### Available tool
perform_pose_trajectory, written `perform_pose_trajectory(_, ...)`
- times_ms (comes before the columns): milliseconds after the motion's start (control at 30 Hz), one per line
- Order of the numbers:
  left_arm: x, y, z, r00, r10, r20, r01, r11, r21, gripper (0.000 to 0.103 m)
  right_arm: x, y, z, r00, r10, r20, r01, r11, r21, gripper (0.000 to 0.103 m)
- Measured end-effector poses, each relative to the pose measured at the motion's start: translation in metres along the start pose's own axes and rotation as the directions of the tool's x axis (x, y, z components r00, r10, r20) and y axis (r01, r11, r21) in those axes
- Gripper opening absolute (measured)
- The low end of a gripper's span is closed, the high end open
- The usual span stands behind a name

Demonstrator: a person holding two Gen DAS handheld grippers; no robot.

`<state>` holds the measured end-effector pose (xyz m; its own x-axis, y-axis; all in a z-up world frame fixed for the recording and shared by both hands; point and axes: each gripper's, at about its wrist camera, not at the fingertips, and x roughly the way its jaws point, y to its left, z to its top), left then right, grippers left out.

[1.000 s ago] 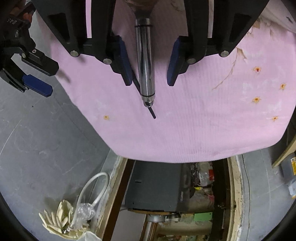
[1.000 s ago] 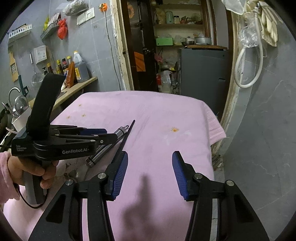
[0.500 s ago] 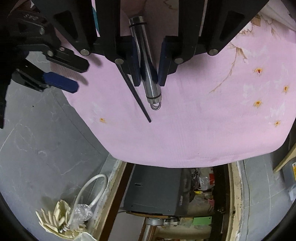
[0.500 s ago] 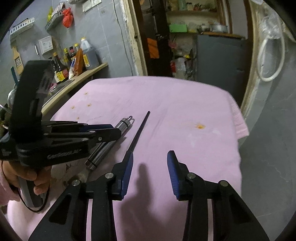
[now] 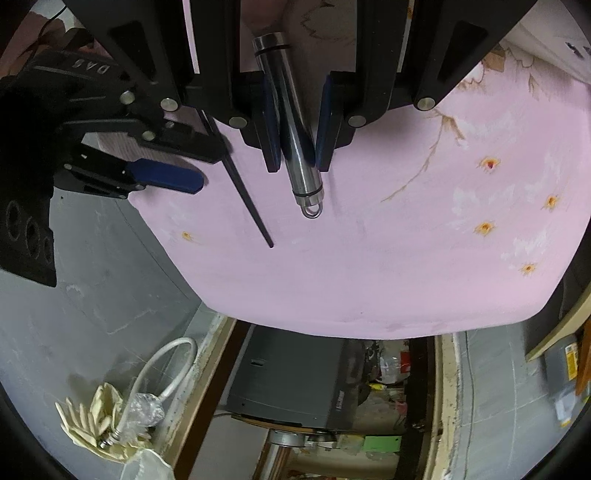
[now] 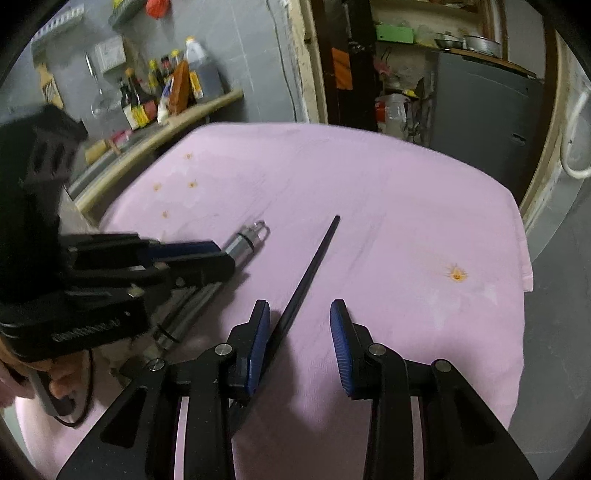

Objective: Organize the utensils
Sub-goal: 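Grasp the metal peeler handle with the left tool while the right tool approaches the teal-tipped rod, then close the right tool on the thin teal-tipped rod while the left tool holds the peeler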

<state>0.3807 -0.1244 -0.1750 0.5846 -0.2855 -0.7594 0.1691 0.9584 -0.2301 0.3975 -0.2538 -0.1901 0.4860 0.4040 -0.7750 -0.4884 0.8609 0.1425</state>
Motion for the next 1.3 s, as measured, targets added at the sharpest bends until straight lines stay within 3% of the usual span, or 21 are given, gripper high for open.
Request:
perform_pose_trajectory(167,0.000,0.007,0.000,1.000,-0.006,-0.003,0.006,1.000,-0.020,0.019,-0.003,0.005,0.004,0.998,-0.040,-0.057,0.039,0.999,-0.017,0.020)
perform_pose_trajectory(633,0.013,0.002,0.017,0.993,-0.008,-0.120,0.009,1.000,0.012,0.024,0.017,-0.007,0.030,0.988,-0.037,-0.148,0.046,0.997,0.059,0.019)
perform_pose_trajectory(700,0.014,0.004,0.019,0.992,-0.015,-0.129,0.016,1.000,0.005,0.023,0.021,-0.005,0.033,0.984,-0.074,-0.163,0.083,0.995,0.048,0.010)
perform_pose_trajectory(800,0.014,0.002,0.021,0.991,-0.012,-0.134,0.011,1.000,-0.007,0.021,0.021,-0.009,0.031,0.984,-0.056,-0.169,0.074,0.992,0.100,0.007)
perform_pose_trajectory(967,0.003,-0.005,0.019,0.994,-0.006,-0.105,0.005,1.000,-0.013,0.019,-0.006,-0.021,0.012,0.997,0.006,-0.072,0.011,0.973,0.231,0.005)
perform_pose_trajectory(1300,-0.059,-0.024,0.008,0.998,-0.020,0.052,0.018,0.999,0.034,0.018,-0.090,-0.021,-0.021,0.991,-0.044,0.128,0.011,0.969,0.249,0.005)
